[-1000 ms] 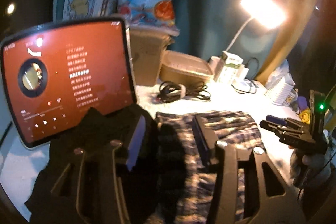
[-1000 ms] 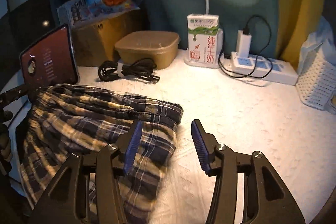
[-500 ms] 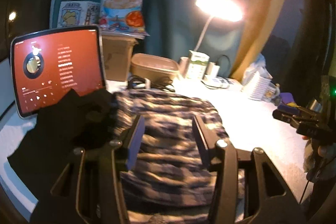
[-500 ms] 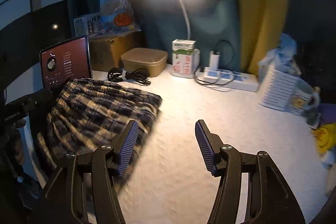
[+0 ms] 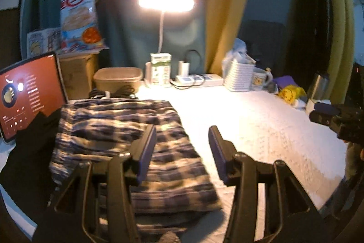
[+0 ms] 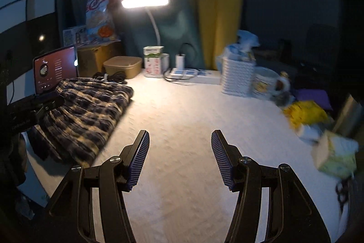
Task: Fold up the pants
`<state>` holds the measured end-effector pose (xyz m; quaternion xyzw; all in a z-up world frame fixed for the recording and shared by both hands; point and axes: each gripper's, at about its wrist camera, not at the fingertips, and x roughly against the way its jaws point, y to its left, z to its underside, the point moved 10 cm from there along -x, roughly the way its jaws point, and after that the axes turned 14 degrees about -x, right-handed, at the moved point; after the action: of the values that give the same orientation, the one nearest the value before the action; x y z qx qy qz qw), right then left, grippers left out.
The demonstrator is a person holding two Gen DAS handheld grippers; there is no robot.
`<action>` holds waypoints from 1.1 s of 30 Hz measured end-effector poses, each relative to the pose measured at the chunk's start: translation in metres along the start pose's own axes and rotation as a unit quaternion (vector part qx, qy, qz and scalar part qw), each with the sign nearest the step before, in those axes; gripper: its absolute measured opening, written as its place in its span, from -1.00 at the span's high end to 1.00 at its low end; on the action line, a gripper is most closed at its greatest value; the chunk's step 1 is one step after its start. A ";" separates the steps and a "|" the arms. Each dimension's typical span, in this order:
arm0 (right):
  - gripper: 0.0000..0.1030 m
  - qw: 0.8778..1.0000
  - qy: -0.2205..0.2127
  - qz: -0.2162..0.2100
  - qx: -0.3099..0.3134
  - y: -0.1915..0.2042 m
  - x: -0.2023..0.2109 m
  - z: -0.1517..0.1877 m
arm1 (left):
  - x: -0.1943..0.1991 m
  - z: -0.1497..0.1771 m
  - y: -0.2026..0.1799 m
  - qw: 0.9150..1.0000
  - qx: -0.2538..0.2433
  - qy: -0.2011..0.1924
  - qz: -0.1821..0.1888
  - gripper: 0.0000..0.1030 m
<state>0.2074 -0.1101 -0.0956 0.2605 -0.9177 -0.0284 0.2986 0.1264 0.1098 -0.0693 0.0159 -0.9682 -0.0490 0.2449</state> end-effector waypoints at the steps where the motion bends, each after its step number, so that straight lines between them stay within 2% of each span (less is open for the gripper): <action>1: -0.16 1.000 -0.002 0.004 -0.009 -0.006 0.005 0.003 | 0.002 -0.001 -0.008 1.000 0.003 -0.004 0.007 0.05; 5: -0.16 0.999 -0.022 0.021 -0.033 -0.029 0.033 0.011 | 0.010 -0.006 -0.032 0.999 0.023 -0.018 0.033 0.05; 10: -0.16 0.995 -0.085 0.026 -0.038 -0.036 0.078 0.005 | 0.032 -0.021 -0.059 0.998 -0.011 -0.057 0.029 0.05; 13: -0.16 0.993 -0.106 0.035 -0.031 -0.036 0.095 0.001 | 0.053 -0.035 -0.066 0.994 -0.020 -0.101 0.023 0.05; 16: -0.16 0.993 -0.114 0.030 -0.026 -0.033 0.099 0.000 | 0.064 -0.041 -0.065 0.992 -0.020 -0.122 0.008 0.05; 20: -0.16 0.994 -0.108 0.026 -0.023 -0.027 0.095 0.005 | 0.063 -0.038 -0.057 0.993 -0.022 -0.110 -0.031 0.05; 24: -0.16 0.994 -0.101 0.025 -0.017 -0.020 0.086 0.009 | 0.060 -0.029 -0.054 0.994 -0.023 -0.103 -0.031 0.05; 28: -0.16 0.995 -0.098 0.024 -0.023 -0.016 0.078 0.011 | 0.058 -0.024 -0.051 0.993 -0.028 -0.100 -0.047 0.05; 31: -0.16 0.995 -0.095 0.021 -0.022 -0.013 0.074 0.013 | 0.057 -0.020 -0.047 0.994 -0.021 -0.096 -0.042 0.04; 33: -0.16 0.995 -0.091 0.020 -0.021 -0.010 0.070 0.015 | 0.055 -0.017 -0.044 0.995 -0.018 -0.092 -0.039 -0.17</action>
<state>0.1554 -0.1546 -0.0723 0.2320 -0.9453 -0.0647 0.2201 0.0867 0.0620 -0.0328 0.0447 -0.9842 -0.0771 0.1533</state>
